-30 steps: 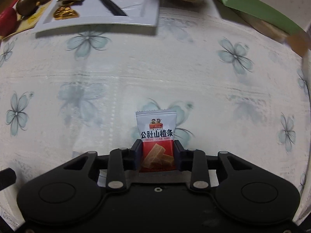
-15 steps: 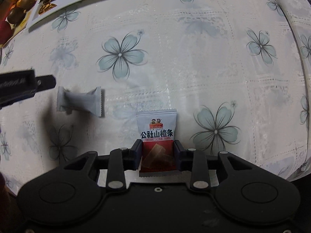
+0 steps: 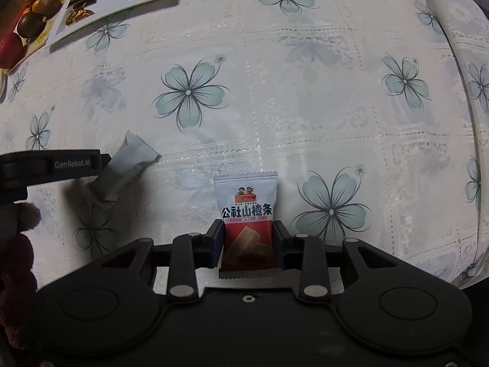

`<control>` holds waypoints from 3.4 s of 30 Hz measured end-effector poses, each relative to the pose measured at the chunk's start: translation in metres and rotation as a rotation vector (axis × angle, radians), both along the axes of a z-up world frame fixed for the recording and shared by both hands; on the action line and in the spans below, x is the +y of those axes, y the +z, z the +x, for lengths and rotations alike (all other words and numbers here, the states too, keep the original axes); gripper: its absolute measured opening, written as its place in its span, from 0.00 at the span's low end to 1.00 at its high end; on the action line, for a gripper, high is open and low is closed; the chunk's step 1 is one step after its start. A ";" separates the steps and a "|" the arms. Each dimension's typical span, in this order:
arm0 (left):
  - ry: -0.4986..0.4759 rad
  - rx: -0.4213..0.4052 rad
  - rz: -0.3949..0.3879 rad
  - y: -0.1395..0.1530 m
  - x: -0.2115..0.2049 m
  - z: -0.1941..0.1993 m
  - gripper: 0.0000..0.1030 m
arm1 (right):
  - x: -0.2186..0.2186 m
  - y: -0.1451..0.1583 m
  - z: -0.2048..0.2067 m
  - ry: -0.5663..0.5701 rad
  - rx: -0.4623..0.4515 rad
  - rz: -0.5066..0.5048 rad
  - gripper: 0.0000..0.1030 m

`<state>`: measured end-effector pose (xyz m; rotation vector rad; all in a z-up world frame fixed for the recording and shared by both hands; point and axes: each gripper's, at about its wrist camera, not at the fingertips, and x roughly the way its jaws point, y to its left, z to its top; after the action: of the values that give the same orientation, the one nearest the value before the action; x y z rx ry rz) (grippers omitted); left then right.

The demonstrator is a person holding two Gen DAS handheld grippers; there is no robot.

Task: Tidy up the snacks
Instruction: 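Close left tool on the white bar and lift it, then carry the white bar and red-and-white packet over the gold tray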

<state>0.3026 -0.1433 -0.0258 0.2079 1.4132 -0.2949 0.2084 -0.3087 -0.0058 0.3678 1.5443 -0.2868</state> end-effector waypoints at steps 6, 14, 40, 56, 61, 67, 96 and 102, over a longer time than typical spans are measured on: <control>-0.021 0.019 0.001 0.000 0.007 -0.012 0.55 | 0.002 -0.001 0.001 -0.003 0.009 0.001 0.33; 0.008 -0.038 -0.116 0.035 0.017 -0.013 0.55 | -0.009 0.002 0.001 -0.039 0.007 0.012 0.33; -0.099 -0.044 -0.063 0.010 -0.032 -0.025 0.26 | -0.012 0.000 0.000 -0.029 0.039 0.056 0.34; -0.024 -0.206 -0.020 0.074 0.028 -0.128 0.26 | -0.008 0.039 -0.030 -0.011 -0.128 -0.083 0.33; -0.006 -0.183 0.006 0.078 0.049 -0.159 0.26 | 0.005 0.043 -0.061 -0.014 -0.137 -0.059 0.33; 0.001 -0.165 0.012 0.083 0.064 -0.193 0.26 | 0.027 0.037 -0.100 -0.005 -0.112 -0.019 0.33; 0.110 -0.070 -0.056 0.071 0.104 -0.300 0.26 | 0.107 0.096 -0.260 0.031 -0.198 0.023 0.34; 0.099 -0.064 -0.051 0.068 0.100 -0.304 0.26 | 0.103 0.093 -0.258 0.021 -0.184 0.008 0.34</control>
<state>-0.0010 -0.0430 0.0422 0.1041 1.3469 -0.2408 -0.0494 -0.2053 0.0875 0.3734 1.3680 -0.2243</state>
